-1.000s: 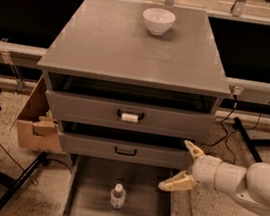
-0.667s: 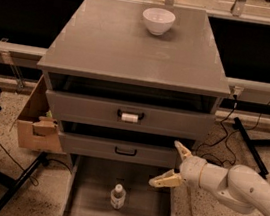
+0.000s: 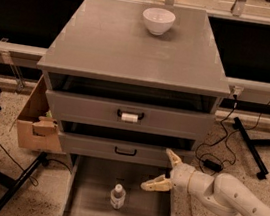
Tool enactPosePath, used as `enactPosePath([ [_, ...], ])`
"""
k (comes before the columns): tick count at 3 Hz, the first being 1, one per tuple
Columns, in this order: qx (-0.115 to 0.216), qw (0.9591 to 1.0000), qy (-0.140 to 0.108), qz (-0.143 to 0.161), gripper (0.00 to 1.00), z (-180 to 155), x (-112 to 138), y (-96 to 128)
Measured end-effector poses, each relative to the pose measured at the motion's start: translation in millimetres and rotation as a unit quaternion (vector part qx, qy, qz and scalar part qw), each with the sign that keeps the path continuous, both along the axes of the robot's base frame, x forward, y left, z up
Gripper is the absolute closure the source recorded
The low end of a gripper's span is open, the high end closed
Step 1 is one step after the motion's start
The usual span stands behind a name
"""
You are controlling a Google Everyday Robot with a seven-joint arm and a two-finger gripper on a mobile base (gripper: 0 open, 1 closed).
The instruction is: Pick blue plastic bottle from bottom drawer and place on counter
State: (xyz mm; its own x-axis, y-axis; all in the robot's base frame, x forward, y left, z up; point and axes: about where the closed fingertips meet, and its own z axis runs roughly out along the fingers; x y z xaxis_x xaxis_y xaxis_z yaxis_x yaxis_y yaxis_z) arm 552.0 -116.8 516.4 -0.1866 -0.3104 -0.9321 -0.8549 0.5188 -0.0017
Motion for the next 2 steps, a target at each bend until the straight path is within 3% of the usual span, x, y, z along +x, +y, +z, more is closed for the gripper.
enactPosePath([
  [1,0.002,0.9998,-0.007,0.02,0.0,-15.3,-16.0,19.8],
  [2,0.016,0.9974,-0.027,0.065,0.0,-51.5,-45.3,42.8],
])
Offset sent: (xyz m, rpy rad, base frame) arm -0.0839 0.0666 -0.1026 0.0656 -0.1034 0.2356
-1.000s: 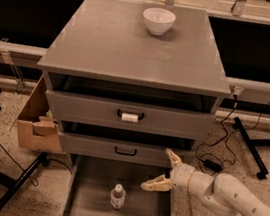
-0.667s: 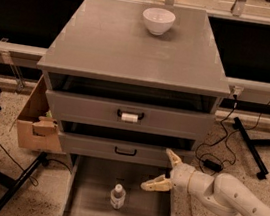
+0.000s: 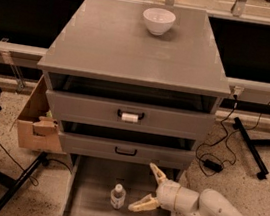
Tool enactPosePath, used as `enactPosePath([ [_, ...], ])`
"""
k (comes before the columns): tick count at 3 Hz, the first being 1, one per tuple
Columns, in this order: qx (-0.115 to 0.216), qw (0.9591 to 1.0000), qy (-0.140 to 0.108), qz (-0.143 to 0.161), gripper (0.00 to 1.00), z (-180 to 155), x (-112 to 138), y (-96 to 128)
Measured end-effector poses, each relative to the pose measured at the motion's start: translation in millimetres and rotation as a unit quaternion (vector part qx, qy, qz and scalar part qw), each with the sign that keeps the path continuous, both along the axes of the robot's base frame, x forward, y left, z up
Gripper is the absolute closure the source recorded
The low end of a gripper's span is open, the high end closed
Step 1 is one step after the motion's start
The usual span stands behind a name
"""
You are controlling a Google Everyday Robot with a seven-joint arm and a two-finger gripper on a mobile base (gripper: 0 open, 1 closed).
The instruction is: Pick blue plastic bottle from bottom drawer and place on counter
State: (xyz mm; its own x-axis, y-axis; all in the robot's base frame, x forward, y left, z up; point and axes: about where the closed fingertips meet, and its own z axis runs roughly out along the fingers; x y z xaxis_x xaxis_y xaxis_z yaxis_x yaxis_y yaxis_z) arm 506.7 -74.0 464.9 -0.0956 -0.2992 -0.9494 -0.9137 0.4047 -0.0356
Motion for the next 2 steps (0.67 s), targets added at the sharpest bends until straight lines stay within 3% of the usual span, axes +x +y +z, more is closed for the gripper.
enactPosePath([
  [1,0.012,0.9988,-0.022,0.043,0.0,-44.6,-17.3,13.4],
  [2,0.016,0.9973,-0.033,0.064,0.0,-75.3,-16.9,24.3],
])
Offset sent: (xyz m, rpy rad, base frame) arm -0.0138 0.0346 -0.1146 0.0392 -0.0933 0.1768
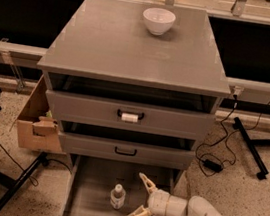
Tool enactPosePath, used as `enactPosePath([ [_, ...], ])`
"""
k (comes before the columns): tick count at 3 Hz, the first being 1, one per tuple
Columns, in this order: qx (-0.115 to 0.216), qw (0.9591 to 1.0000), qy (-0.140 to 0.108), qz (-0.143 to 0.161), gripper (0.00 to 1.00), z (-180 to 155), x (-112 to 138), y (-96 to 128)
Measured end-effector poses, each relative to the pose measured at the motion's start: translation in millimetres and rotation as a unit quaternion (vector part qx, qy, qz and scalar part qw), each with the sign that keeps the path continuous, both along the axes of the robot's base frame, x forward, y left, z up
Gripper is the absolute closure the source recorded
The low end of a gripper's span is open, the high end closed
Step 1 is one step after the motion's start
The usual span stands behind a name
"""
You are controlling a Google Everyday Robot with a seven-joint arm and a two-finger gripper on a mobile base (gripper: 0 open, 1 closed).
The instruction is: Pick blue plastic bottle from bottom drawer and place on counter
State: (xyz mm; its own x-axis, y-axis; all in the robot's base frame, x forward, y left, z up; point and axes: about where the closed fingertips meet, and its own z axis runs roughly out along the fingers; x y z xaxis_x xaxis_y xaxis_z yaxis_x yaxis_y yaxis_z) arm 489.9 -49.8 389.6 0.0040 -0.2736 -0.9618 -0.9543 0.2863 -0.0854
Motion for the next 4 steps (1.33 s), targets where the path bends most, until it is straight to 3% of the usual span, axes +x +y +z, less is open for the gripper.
enactPosePath([
  [2,-0.016,0.9995,-0.005,0.028,0.0,-56.7,31.7,22.9],
  [4,0.017,0.9994,0.022,0.021,0.0,-119.7,67.6,38.2],
])
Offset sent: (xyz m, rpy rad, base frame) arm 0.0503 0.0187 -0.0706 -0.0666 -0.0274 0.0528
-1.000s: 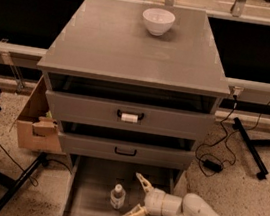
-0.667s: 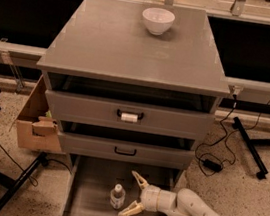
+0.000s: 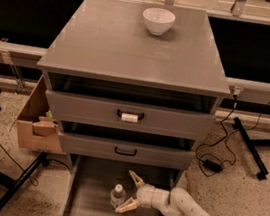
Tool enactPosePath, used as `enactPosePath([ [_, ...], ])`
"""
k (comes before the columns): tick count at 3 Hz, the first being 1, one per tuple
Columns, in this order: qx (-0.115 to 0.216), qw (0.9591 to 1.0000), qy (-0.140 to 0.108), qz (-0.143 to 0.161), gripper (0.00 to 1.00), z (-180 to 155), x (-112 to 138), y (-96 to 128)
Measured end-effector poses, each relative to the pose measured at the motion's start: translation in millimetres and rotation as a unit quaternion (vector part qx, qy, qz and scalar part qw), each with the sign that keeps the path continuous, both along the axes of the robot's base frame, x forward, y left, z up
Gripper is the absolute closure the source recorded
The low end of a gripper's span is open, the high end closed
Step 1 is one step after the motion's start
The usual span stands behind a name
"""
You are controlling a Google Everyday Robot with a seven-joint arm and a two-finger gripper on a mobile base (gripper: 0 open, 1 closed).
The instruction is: Pick blue plastic bottle from bottom drawer and place on counter
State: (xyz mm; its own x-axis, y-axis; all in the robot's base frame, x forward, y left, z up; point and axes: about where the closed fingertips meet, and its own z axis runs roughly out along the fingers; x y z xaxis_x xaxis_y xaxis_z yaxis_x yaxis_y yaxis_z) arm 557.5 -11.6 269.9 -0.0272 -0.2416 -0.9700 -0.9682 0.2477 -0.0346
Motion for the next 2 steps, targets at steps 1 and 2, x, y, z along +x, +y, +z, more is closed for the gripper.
enactPosePath([
  [1,0.016,0.9998,0.01,-0.004,0.0,-15.9,4.2,6.3],
  [2,0.042,0.9989,0.017,-0.006,0.0,-28.0,-3.9,22.4],
])
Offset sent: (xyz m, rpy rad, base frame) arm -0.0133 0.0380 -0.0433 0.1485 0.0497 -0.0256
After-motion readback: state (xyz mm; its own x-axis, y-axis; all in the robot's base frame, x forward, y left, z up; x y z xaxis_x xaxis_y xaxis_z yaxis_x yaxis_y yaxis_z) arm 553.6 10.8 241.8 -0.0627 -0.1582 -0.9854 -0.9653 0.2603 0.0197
